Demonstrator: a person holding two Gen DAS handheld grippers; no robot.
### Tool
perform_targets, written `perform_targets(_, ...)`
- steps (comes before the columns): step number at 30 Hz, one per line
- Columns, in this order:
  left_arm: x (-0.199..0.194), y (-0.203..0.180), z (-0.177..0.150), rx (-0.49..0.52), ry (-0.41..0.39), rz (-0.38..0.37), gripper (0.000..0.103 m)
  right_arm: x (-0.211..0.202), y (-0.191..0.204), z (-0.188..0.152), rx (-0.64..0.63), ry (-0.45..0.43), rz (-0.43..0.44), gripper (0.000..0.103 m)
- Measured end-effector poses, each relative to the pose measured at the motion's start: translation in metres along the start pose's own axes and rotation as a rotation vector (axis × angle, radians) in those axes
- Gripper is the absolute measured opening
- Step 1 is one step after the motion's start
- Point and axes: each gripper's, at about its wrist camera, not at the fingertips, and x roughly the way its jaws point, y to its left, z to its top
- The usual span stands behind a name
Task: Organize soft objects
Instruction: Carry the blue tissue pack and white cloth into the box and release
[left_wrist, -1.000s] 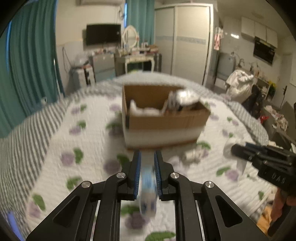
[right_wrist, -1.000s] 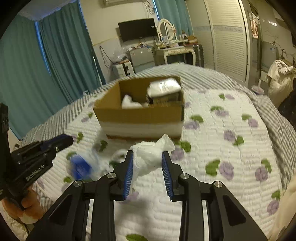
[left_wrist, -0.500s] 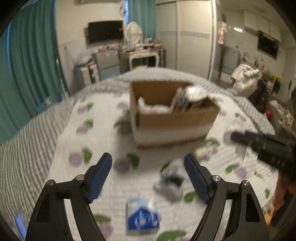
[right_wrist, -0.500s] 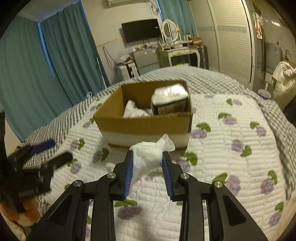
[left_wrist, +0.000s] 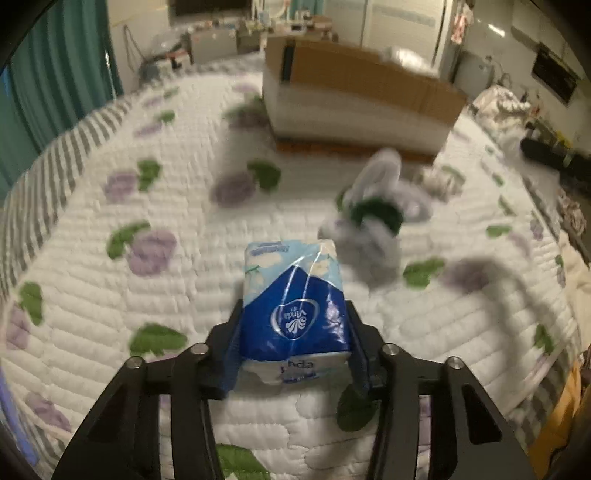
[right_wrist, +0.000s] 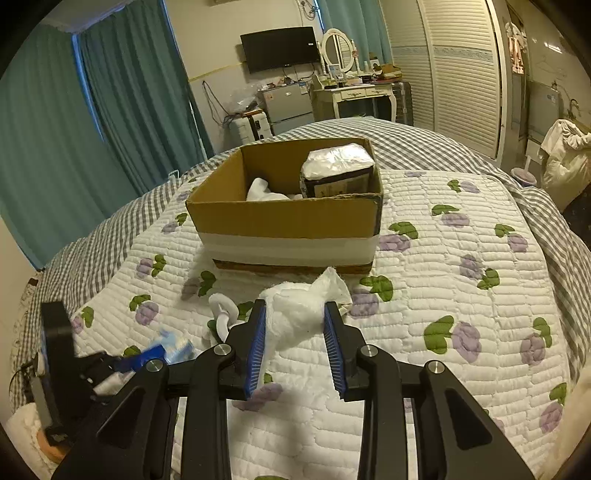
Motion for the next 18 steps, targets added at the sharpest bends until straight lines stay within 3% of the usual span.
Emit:
perform_targets(5, -0.041, -0.006, 0.035, 0.023, -0.13, -0.007, 0.046, -0.006, -0.001, 0.017, -0.015, -0.028, 0.008, 0.03)
perform_targets(10, -0.062, -0.013, 0.103, 0.049, -0.254, -0.019, 0.046, -0.009, 0.006, 0.069, -0.084, -0.107, 0.025, 0.03)
perform_targets(15, -0.046, -0.026, 0.171, 0.062, -0.322, -0.008, 0.046, 0.011, 0.008, 0.129, -0.12, -0.145, 0.033, 0.03)
perform_targets(18, -0.024, -0.028, 0.198, 0.064, -0.321, -0.003, 0.046, 0.037, 0.007, 0.158, -0.147, -0.142, 0.021, 0.03)
